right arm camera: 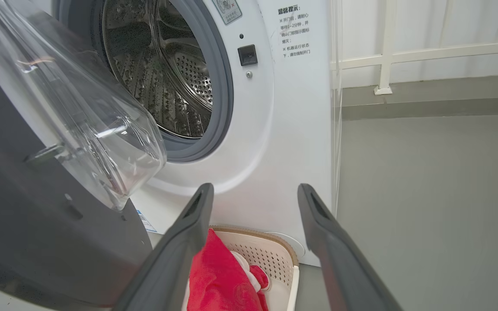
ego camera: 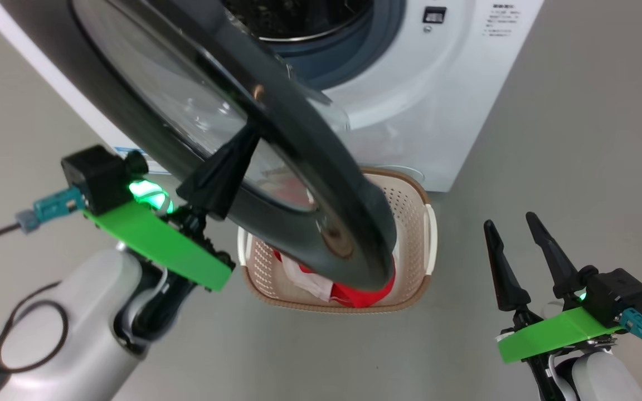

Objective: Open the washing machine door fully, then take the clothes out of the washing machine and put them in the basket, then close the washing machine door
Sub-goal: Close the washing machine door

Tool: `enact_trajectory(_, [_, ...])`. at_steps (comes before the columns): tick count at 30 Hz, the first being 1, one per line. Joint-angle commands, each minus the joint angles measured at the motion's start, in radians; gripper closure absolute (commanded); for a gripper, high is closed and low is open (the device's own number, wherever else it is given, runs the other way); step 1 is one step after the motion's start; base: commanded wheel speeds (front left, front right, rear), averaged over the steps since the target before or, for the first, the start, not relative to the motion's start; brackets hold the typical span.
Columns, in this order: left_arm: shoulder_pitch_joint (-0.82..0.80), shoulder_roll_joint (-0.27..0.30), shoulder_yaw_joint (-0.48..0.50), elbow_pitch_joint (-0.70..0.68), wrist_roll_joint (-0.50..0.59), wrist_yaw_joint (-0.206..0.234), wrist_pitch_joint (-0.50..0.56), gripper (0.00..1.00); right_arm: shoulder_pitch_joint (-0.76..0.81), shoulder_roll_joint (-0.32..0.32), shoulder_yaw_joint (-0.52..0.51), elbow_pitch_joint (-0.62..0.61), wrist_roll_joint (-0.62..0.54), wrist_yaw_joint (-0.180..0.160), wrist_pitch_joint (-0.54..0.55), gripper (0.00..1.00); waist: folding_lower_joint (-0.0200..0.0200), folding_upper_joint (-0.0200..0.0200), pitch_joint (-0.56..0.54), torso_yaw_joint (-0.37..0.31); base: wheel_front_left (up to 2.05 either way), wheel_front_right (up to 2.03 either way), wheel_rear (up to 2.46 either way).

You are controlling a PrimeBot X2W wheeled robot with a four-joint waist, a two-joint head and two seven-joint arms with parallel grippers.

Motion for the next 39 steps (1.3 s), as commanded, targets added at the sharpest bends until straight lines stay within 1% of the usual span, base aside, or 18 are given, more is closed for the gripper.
enact_trajectory(1, [-0.059, 0.027, 0.029, -0.002, 0.000, -0.007, -0.008, 1.00, -0.029, -0.002, 0.017, -0.029, 0.004, 0.005, -0.006, 0.00, 0.0000, 0.0000, 0.028, -0.030, 0.00, 0.00, 0.00])
enact_trajectory(17, [-0.243, -0.009, 0.044, 0.188, -0.006, -0.007, -0.008, 1.00, -0.055, -0.002, 0.015, -0.044, 0.022, 0.005, -0.006, 0.00, 0.0000, 0.0000, 0.092, -0.121, 0.00, 0.00, 0.00])
enact_trajectory(30, [-0.360, -0.005, 0.057, 0.292, -0.017, -0.007, -0.008, 1.00, -0.074, -0.002, 0.026, -0.055, 0.044, 0.005, -0.006, 0.00, 0.0000, 0.0000, 0.132, -0.184, 0.00, 0.00, 0.00])
enact_trajectory(39, [-0.421, 0.004, 0.099, 0.363, 0.003, -0.007, -0.008, 1.00, -0.084, -0.002, 0.031, -0.064, 0.059, 0.005, -0.006, 0.00, 0.0000, 0.0000, 0.160, -0.230, 0.00, 0.00, 0.00])
